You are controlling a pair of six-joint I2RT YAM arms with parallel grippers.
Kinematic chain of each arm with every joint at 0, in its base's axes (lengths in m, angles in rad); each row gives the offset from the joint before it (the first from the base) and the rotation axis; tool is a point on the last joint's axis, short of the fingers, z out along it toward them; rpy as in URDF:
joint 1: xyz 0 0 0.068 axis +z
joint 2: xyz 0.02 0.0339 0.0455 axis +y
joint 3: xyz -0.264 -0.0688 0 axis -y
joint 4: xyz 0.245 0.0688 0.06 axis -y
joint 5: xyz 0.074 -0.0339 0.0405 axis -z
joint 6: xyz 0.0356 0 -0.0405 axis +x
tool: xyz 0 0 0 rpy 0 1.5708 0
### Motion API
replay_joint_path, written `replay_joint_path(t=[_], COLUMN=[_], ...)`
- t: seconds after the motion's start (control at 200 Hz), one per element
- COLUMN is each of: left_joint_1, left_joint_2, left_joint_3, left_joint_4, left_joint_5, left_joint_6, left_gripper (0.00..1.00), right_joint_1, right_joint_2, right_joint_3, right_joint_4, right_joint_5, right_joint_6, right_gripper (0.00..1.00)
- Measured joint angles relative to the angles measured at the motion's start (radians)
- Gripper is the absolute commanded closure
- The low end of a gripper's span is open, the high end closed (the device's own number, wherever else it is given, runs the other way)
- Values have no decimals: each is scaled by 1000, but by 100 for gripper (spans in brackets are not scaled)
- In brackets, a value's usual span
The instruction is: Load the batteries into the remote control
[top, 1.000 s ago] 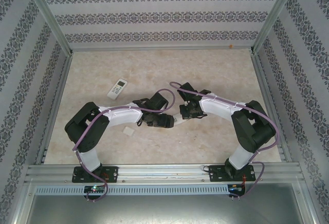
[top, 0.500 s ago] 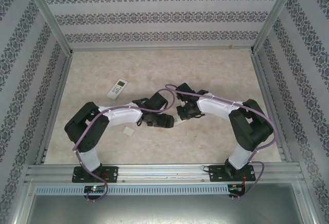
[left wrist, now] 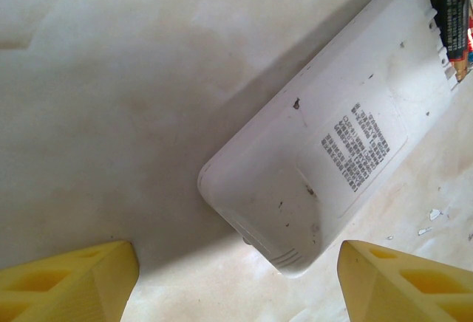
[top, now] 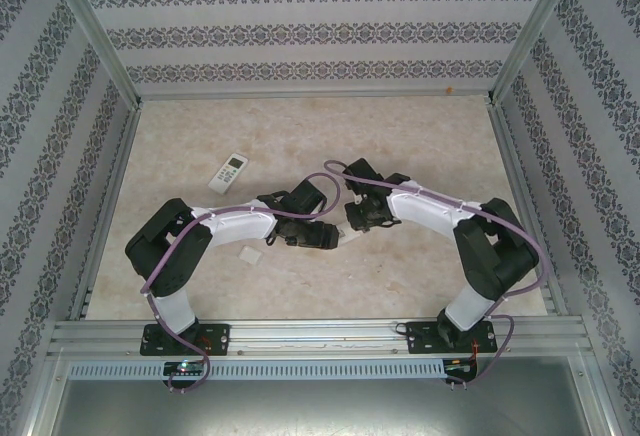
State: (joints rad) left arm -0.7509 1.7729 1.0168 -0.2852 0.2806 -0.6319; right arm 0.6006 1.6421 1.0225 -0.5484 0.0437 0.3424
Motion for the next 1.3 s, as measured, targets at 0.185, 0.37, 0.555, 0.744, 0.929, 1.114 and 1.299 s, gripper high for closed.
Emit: replay_joint_path(t=[0.185,0.37,0.555,0.744,0.929,1.114,1.299], left_joint_1=[0,1,2,4,6,7,7], left_joint_2=[-1,-7,-7,-7,-8,-9,-10], left_joint_3=[-1,-8,-9,-9,-11,-13,-13], left_joint_4=[0,8,9,9,12,15,15], left_joint_5=[0,-1,0,0,0,1,0], left_joint_6=[0,1,1,4,4,4,5], left_gripper=[25,25,25,25,24,24,24], right_joint_1=[0,0,6,6,6,6,6], right_joint_2=[4,72,83,80,31,3,16], right_joint_3=[1,2,3,10,11,11,11], right_joint_4=[13,22,29,16,-7,-12,-22], right_joint_5=[21,20,21,21,21,19,16], right_joint_6=[2,2,5,6,-3,-13,-27], right_gripper=[72,76,85,87,87,87,86])
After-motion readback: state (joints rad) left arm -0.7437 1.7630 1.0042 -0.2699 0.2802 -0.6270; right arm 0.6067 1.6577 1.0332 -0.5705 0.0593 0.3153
